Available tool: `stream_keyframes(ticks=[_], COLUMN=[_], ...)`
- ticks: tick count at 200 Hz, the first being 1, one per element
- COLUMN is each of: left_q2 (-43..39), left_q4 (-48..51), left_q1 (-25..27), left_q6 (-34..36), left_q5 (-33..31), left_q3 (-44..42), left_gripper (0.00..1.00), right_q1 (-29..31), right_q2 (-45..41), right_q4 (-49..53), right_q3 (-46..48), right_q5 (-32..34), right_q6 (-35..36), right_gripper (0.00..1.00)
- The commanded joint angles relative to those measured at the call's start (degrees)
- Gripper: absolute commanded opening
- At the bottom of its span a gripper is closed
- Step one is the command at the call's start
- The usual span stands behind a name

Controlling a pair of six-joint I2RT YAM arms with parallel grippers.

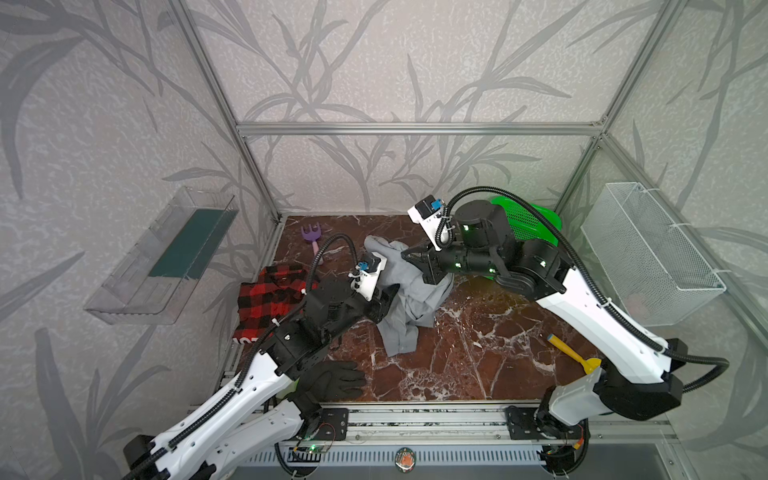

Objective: Fold and stack the long sleeve shirts
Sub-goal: 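Grasp the hanging grey shirt with the left gripper beside the right gripper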

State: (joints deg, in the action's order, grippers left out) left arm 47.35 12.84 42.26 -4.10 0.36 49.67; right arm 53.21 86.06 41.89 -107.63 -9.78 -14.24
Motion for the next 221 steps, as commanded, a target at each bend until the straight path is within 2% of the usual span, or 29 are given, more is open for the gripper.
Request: stream_keyframes(ticks=[1, 11, 24, 29, 65, 79, 100, 122, 147, 182, 221], left_q2=[-0.5, -0.4, -0.9, -1.1, -4.0, -4.6, -3.9, -0.1, 5.4, 11.3, 11.4], left_q4=[-3.0, -3.0, -3.1, -3.2, -3.2, -1.3, 5.0, 14.0, 25.3, 38.5, 39.4], left_q1=[0.1, 0.1, 0.1, 0.1, 0.1, 0.2, 0.1, 0.1, 0.1, 0.1, 0.1], left_q6=[1.1, 1.2, 1.7, 1.8, 1.2, -0.4, -4.2, -7.6, -10.9, -14.0, -16.7], left_q5=[1.5, 1.3, 0.7, 0.5, -3.5, -6.2, -9.8, -8.9, -9.5, -11.3, -11.8], left_q3=[-0.7, -0.5, -0.7, -0.7, -1.3, -0.2, 4.5, 12.2, 22.5, 34.5, 35.7], left_gripper=[0.26, 0.10, 0.05, 0.00, 0.00, 0.00, 0.00, 0.00, 0.00, 0.00, 0.00], right_q1=[0.1, 0.1, 0.1, 0.1, -0.6, -3.0, -9.6, -15.2, -18.5, -22.8, -24.7], right_q2=[-2.8, -3.1, -3.6, -3.7, -4.7, -4.7, -4.7, -4.1, -2.8, 1.4, 11.3], right_q4=[-4.8, -5.3, -5.7, -5.9, -6.1, -5.9, -6.8, -9.3, -10.1, -14.7, -21.4], right_q3=[1.1, 1.8, 2.7, 3.0, 6.8, 8.8, 13.3, 17.8, 20.8, 27.0, 28.7], right_q5=[-3.8, -4.6, -4.9, -4.9, -1.3, -0.4, -4.5, -8.1, -5.2, -1.7, 7.2], right_q6=[-1.1, -1.3, -1.7, -1.8, -3.7, -6.8, -14.2, -17.9, -19.1, -21.9, -26.9], right_gripper=[0.00, 0.00, 0.00, 0.00, 0.00, 0.20, 0.35, 0.40, 0.51, 0.52, 0.52])
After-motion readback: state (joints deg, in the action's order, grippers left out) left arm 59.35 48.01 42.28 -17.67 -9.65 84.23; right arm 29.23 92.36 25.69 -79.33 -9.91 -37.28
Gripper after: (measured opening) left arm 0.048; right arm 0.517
